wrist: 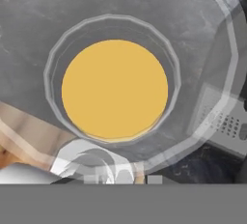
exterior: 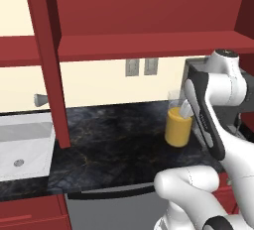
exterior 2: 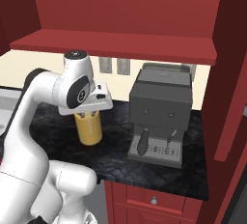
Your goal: There is a tray on the dining counter. Grab the cup, mug, and pitcher and place them on the tray. The pitcher may be placed next to the tray if it cannot fit the tray.
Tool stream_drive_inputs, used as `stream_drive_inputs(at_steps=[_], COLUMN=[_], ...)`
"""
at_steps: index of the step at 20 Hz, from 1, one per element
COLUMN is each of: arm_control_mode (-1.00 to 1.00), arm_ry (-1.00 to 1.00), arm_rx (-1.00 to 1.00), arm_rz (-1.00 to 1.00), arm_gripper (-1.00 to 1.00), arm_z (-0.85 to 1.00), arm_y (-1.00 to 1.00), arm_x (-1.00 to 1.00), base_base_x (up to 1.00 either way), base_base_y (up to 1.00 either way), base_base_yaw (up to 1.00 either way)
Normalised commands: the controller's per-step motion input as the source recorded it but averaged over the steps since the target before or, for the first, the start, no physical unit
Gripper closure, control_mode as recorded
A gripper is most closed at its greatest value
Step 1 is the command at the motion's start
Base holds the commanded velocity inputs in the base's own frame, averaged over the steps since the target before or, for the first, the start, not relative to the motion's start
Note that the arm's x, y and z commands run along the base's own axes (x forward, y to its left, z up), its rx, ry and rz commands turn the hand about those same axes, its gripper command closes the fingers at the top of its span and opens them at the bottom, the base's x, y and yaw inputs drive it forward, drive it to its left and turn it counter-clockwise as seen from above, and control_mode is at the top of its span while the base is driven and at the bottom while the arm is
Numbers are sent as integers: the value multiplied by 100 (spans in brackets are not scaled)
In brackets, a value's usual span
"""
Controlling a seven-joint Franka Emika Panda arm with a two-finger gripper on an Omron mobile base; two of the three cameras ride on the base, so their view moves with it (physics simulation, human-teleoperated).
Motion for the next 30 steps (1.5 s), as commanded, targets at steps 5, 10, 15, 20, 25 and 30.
stream_drive_inputs(at_steps=[5,10,15,20,25,30], arm_control_mode=[-100,100,100,100,100,100], arm_ry=[0,0,0,0,0,0], arm_rx=[0,0,0,0,0,0], arm_rz=[0,0,0,0,0,0], arm_gripper=[100,100,100,100,100,100], arm_z=[9,0,0,0,0,0], arm_y=[0,0,0,0,0,0], arm_x=[-4,0,0,0,0,0], base_base_x=[0,-14,-86,-98,-74,-48], base_base_y=[0,0,-8,-9,-2,-3], base_base_yaw=[0,0,-5,-17,-36,-53])
